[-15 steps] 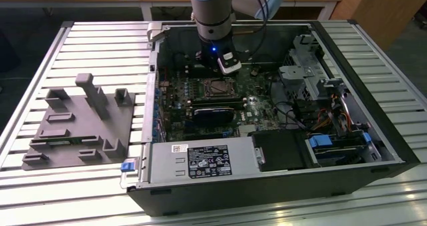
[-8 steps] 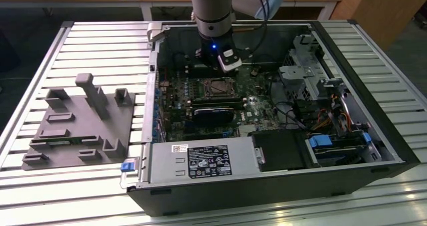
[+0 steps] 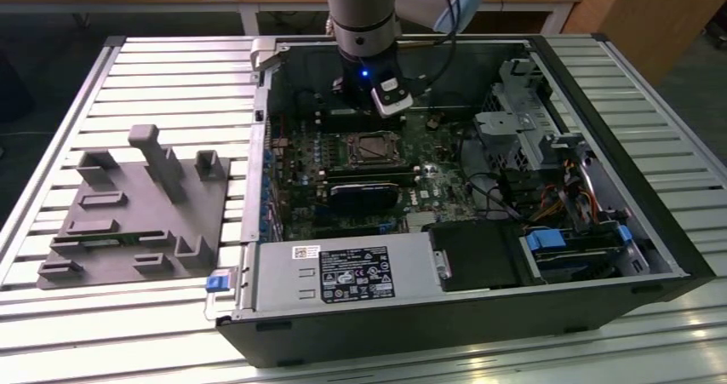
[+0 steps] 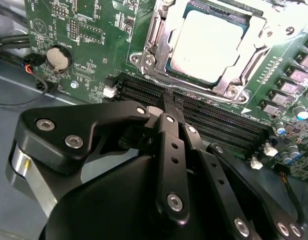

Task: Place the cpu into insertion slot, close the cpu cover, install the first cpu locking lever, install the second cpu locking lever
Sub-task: 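Install the first cpu locking lever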

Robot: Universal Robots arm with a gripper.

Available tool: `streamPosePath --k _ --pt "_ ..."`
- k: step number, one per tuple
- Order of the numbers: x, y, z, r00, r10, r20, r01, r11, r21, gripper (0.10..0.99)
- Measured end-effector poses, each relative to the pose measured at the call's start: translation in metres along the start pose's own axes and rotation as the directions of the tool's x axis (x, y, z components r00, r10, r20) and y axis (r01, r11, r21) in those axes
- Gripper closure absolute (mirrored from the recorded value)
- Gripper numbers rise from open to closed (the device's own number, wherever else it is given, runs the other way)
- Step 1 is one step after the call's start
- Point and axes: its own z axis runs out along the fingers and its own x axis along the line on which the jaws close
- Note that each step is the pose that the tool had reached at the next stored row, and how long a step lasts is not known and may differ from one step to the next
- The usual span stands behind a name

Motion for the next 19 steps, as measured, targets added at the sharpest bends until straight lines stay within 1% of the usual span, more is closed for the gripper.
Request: streamPosePath --k 1,2,3,6,10,11,13,15,16,19 --pt "0.0000 0.0000 0.0000 1.0000 0.000 0.0003 0.000 1.0000 0.001 0.980" --pt "0.0000 0.0000 0.0000 1.0000 -0.001 0.0011 0.001 1.0000 0.005 0.980" --pt "0.0000 -0.0001 0.0002 1.0000 -0.002 0.0027 0.002 0.9999 0.013 0.980" --pt "0.0001 -0.0002 0.0009 0.9999 -0.008 0.0081 0.007 0.9990 0.043 0.980" --pt "0.0000 -0.0002 0.0011 0.9998 -0.016 0.0135 0.014 0.9959 0.090 0.980" --pt "-0.0002 -0.0002 0.0011 0.9998 -0.017 0.0131 0.016 0.9947 0.101 0.980" --pt "-0.0009 0.0000 0.0013 0.9998 -0.020 0.0098 0.018 0.9925 0.121 0.980" --pt "-0.0016 -0.0004 0.0014 0.9998 -0.021 0.0047 0.020 0.9901 0.139 0.980" --pt "-0.0020 -0.0017 0.0011 0.9998 -0.021 0.0034 0.020 0.9897 0.142 0.980" --pt "-0.0035 -0.0075 0.0002 0.9998 -0.020 0.0012 0.020 0.9895 0.143 0.980"
